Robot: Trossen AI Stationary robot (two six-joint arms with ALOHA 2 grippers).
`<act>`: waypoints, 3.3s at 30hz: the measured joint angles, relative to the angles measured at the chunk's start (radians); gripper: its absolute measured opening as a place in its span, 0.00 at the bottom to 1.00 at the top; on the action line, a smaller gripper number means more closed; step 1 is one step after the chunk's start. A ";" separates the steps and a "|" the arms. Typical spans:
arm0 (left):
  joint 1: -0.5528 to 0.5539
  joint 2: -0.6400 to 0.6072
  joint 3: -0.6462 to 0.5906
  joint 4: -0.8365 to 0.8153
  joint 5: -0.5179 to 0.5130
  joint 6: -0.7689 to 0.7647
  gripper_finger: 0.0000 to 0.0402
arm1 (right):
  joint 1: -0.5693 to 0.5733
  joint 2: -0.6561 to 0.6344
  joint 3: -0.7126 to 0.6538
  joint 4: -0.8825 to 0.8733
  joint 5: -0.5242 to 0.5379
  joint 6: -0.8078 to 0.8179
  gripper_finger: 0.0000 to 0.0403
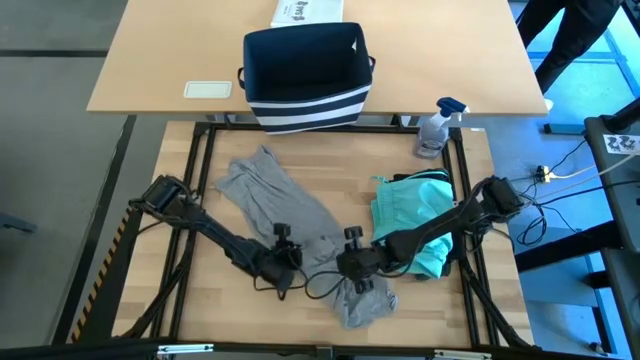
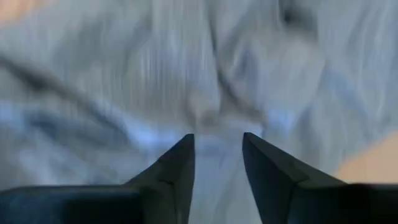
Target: Fold Laundry from Bin
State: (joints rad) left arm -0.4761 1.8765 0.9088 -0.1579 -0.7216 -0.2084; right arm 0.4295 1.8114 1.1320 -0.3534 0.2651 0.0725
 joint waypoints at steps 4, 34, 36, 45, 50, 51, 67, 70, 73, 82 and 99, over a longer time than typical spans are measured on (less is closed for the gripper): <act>-0.063 -0.027 0.000 -0.133 -0.001 -0.112 0.04 | 0.002 0.000 0.000 -0.079 -0.060 0.045 0.25; -0.077 -0.286 0.000 -0.298 -0.064 -0.288 0.04 | -0.054 0.123 0.000 0.226 -0.122 -0.021 0.03; -0.067 -0.286 0.000 -0.299 -0.040 -0.305 0.04 | -0.061 0.141 0.000 0.203 -0.126 -0.003 0.03; -0.074 -0.286 -0.001 -0.397 -0.023 -0.379 0.04 | -0.020 0.090 0.001 -0.014 -0.127 0.137 0.01; -0.067 -0.286 -0.030 -0.412 -0.027 -0.417 0.04 | 0.026 0.079 0.000 -0.026 -0.146 0.177 0.01; -0.065 -0.286 -0.035 -0.410 -0.029 -0.416 0.04 | 0.031 0.079 0.000 -0.026 -0.146 0.183 0.01; 0.014 -0.286 -0.040 -0.245 0.020 -0.170 0.16 | 0.035 0.079 0.000 -0.066 -0.146 0.210 0.00; 0.041 -0.286 -0.040 -0.220 0.037 -0.109 0.26 | 0.035 0.079 0.000 -0.066 -0.146 0.211 0.00; 0.067 -0.287 -0.040 -0.230 0.010 -0.063 0.35 | 0.035 0.079 0.000 -0.068 -0.146 0.211 0.00; 0.074 -0.366 -0.039 -0.135 -0.016 -0.022 0.47 | 0.035 0.075 0.000 -0.073 -0.154 0.214 0.00; -0.135 -0.039 -0.008 0.577 0.145 0.411 0.46 | 0.033 -0.076 0.000 -0.069 -0.014 0.182 0.00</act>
State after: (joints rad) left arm -0.6108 1.8376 0.9007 0.4190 -0.5761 0.2030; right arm 0.4622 1.7355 1.1320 -0.4226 0.2516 0.2549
